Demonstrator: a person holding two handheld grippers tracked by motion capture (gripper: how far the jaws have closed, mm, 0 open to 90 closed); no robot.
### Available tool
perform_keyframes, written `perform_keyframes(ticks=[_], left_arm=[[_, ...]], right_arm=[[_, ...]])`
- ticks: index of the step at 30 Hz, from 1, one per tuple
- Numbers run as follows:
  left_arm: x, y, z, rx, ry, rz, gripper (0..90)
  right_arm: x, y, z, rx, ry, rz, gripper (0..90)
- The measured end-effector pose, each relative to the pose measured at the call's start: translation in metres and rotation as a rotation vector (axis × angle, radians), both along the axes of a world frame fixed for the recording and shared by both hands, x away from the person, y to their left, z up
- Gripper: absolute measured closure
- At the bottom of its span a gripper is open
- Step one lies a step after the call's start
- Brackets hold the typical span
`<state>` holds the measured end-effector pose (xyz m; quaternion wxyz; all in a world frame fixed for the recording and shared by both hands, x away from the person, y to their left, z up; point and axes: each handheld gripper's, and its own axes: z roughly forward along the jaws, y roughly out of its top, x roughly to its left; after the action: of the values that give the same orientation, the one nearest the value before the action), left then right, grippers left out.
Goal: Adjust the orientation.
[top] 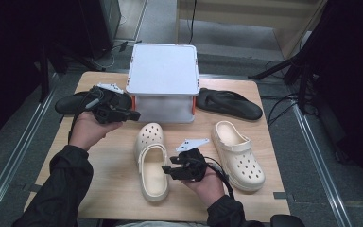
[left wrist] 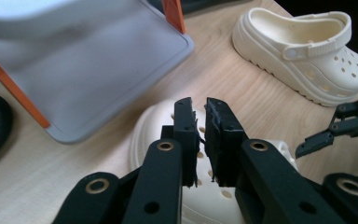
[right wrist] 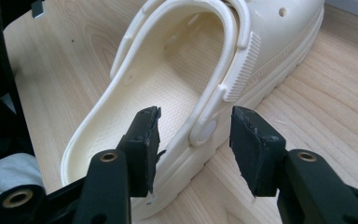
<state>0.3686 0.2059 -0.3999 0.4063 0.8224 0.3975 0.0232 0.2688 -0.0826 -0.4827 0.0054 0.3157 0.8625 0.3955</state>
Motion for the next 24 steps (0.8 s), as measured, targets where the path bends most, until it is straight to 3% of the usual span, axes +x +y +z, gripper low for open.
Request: perform_keyframes(ticks=[6,12,15,18,21,24], left_arm=[[0.017,0.001,0.017,0.020,-0.022,0.010,87.4],[0.033,0.002,0.030,0.008,-0.036,0.025,87.7],[0.043,0.000,0.031,-0.002,-0.035,0.031,88.8],[0.052,-0.003,0.032,0.029,-0.033,0.042,89.5],[0.060,-0.002,0.035,0.006,-0.041,0.054,89.7],[0.067,-0.002,0.036,0.011,-0.047,0.072,89.7]], right_arm=[[0.001,0.000,-0.003,-0.001,0.009,-0.031,49.4],[0.002,0.001,-0.006,-0.004,0.011,-0.060,48.2],[0.003,0.002,-0.007,0.000,0.021,-0.077,48.1],[0.003,0.004,-0.009,0.005,0.025,-0.091,47.0],[0.004,0.006,-0.009,0.007,0.026,-0.106,46.0],[0.005,0.009,-0.010,0.016,0.026,-0.121,45.4]])
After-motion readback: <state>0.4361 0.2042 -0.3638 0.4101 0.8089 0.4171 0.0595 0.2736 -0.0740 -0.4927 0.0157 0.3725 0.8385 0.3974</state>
